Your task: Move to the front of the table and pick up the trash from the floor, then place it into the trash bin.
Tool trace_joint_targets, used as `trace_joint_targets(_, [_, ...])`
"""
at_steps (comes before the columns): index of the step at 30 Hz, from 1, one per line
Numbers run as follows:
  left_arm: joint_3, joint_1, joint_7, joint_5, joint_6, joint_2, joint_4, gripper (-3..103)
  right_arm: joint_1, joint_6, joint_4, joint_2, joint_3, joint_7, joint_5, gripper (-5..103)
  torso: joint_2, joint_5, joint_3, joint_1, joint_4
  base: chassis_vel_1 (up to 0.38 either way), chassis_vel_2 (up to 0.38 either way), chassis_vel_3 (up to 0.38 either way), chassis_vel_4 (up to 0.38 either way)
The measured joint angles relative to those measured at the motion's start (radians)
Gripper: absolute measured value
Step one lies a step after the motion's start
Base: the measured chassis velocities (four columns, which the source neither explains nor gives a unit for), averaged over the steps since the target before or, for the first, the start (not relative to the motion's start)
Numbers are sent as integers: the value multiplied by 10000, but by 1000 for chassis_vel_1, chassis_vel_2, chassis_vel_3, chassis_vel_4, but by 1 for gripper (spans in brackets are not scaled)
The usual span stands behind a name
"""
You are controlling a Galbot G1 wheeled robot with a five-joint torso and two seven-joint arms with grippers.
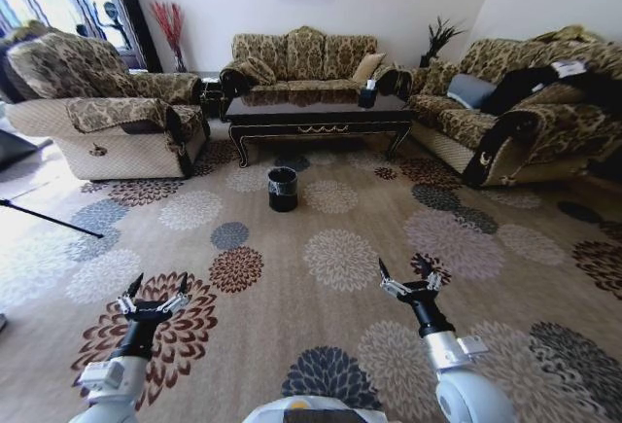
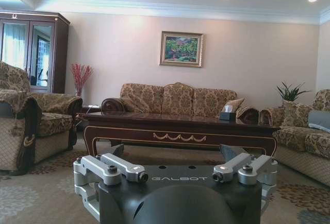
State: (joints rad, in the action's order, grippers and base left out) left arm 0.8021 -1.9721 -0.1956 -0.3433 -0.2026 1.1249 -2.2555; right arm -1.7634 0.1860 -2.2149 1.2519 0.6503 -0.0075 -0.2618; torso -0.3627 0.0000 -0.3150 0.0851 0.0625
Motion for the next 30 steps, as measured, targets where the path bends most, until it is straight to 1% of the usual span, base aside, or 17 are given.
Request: trace_joint_targets(30, [0,0,0,0,0,0,0,100,0,0,0,0,0,0,0,100,-1188,0,-738,443,0,0,0,0,0])
